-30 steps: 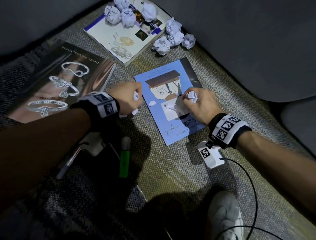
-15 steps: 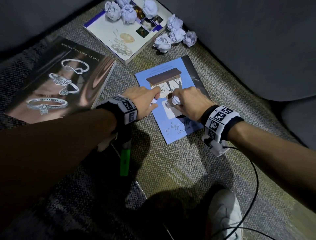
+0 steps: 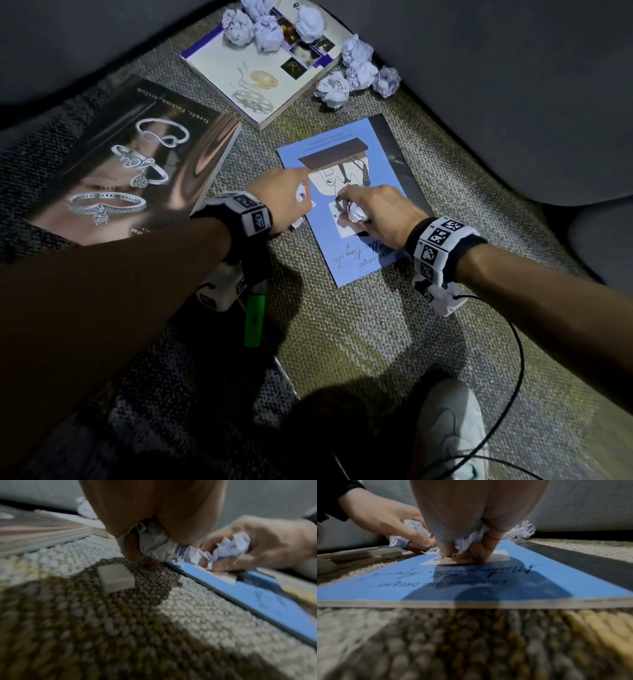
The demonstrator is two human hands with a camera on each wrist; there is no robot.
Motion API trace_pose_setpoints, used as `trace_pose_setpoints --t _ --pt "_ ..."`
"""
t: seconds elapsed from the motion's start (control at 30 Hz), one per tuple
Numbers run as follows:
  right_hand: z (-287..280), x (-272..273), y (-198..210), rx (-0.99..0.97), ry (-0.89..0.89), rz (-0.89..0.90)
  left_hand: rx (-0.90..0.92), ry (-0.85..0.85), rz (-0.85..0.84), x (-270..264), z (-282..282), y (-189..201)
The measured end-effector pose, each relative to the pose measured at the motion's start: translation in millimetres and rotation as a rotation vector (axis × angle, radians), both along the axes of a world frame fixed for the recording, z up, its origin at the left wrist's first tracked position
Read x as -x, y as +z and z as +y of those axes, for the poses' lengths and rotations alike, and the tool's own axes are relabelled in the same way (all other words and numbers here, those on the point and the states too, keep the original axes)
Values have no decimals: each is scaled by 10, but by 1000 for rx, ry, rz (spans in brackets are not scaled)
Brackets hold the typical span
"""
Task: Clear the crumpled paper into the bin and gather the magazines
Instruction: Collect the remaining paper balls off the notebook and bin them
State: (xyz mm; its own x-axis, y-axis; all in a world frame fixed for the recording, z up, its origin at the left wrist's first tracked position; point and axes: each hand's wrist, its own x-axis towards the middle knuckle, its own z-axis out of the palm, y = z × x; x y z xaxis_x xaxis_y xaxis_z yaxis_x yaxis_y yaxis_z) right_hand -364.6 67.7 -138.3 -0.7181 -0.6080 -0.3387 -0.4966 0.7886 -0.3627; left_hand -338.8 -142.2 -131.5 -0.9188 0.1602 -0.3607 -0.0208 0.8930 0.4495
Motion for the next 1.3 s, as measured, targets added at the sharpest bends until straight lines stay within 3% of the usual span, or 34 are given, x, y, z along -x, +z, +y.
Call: trace_pose_setpoints --t 0.1,0.23,0.33,0.47,0.73,0.87,1.07,1.17,1.3 --pt "13 18 -33 33 52 2 -105 107 28 -3 -105 -31" --pt "14 25 -43 73 49 22 6 -115 26 -11 -181 -4" --pt "82 0 -75 167 -97 -12 208 -278 37 -11 -103 31" --pt "103 -43 -62 247 -234 -48 232 -372 85 -28 -113 40" --pt "63 -1 27 395 -514 -287 162 -271 37 -76 -132 50" --pt "29 -51 134 585 -703 -462 -157 91 -81 -105 -78 177" --pt "-71 -256 262 610 -695 -558 -599 461 -280 -311 -35 277" --pt "-263 -431 642 689 -616 -596 -1028 736 -370 -496 -115 280" --pt "-782 -474 1322 739 -391 -634 -1369 836 -324 -735 -500 801"
